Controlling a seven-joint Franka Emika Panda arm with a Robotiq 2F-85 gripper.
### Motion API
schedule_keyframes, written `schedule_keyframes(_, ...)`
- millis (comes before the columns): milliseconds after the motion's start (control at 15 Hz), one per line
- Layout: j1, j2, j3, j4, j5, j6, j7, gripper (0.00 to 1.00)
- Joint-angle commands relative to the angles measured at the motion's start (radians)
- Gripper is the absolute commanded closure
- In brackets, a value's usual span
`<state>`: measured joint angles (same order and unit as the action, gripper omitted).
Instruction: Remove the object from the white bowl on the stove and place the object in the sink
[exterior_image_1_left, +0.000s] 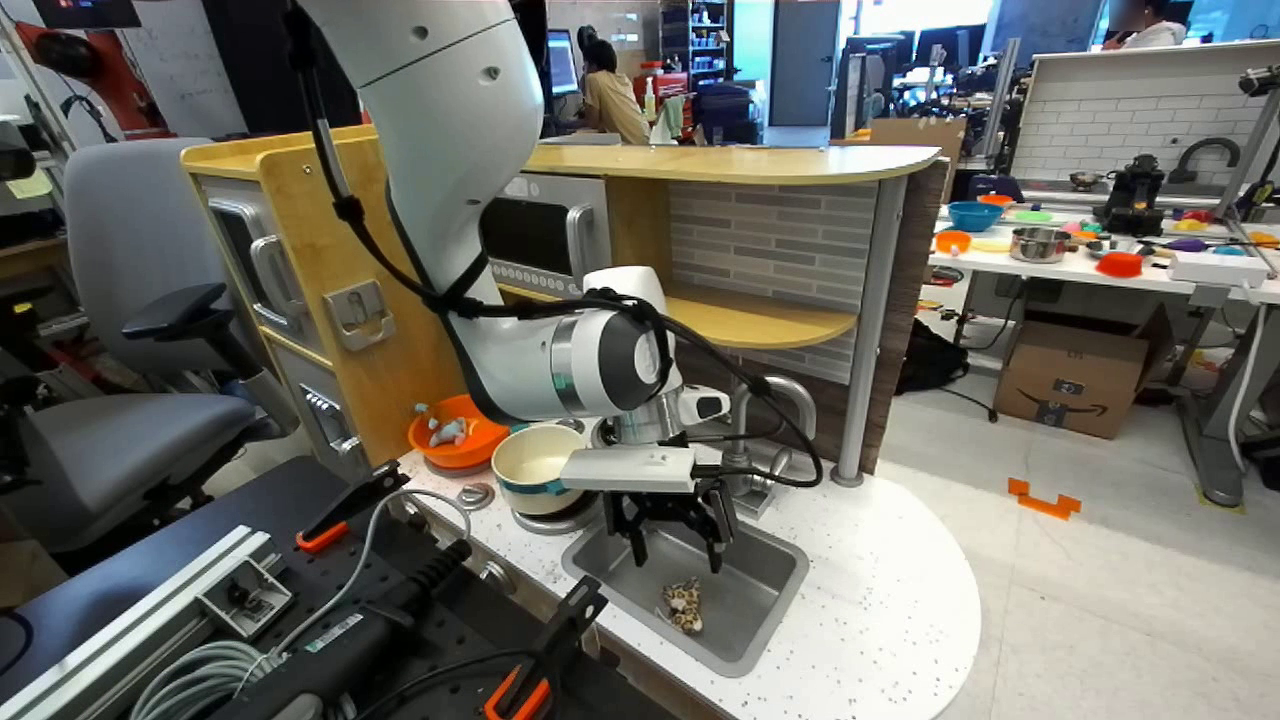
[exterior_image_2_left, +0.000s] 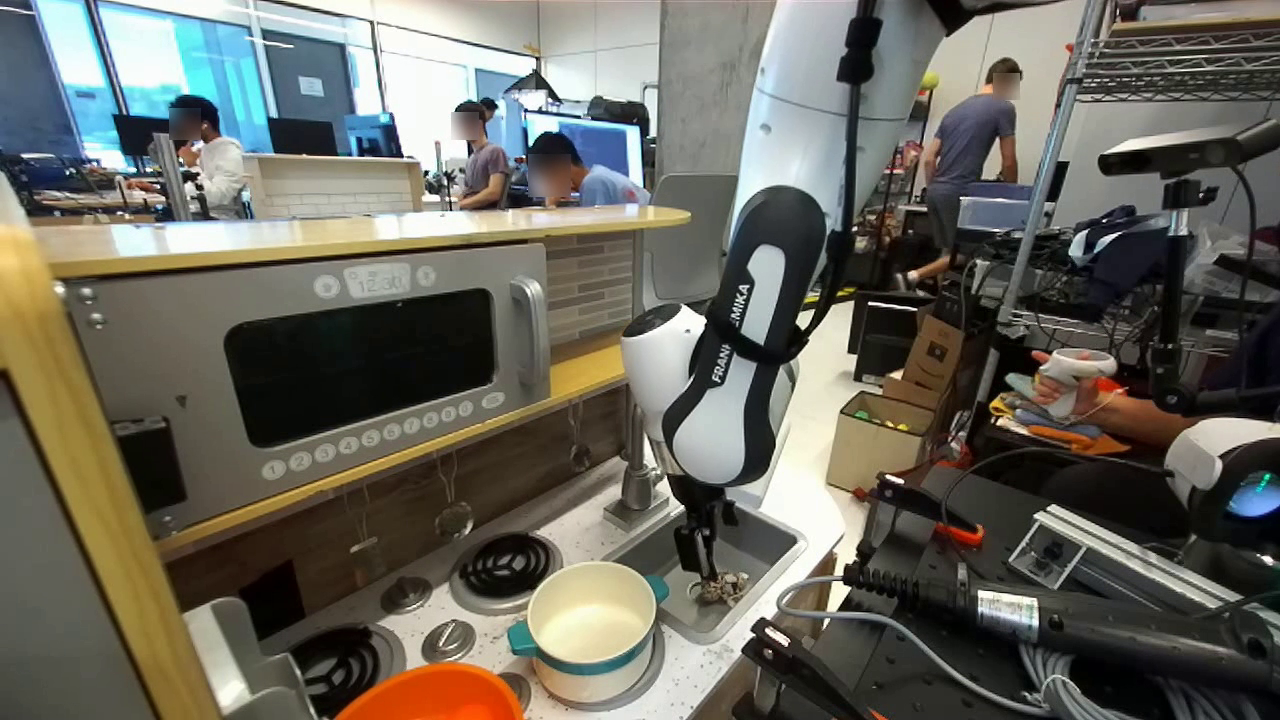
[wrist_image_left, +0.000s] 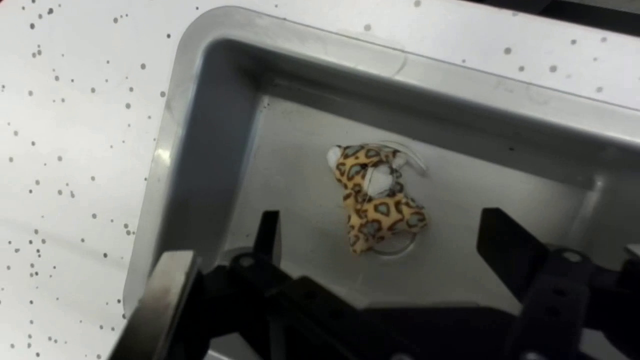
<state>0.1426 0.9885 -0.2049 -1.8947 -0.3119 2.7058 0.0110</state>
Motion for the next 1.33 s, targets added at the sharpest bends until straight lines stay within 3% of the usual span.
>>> schedule_keyframes(0, 0.006, -0.116, -0.003, -0.119, -0.016, 0.029, -0.011, 0.00)
schedule_keyframes(667, -0.005, -0.422, 0.020, -0.419, -0.015, 0.067, -0.038, 0.00)
schedule_keyframes(1267, -0.001, -0.747, 0.138, -0.598, 0.038, 0.003, 0.025, 0.00)
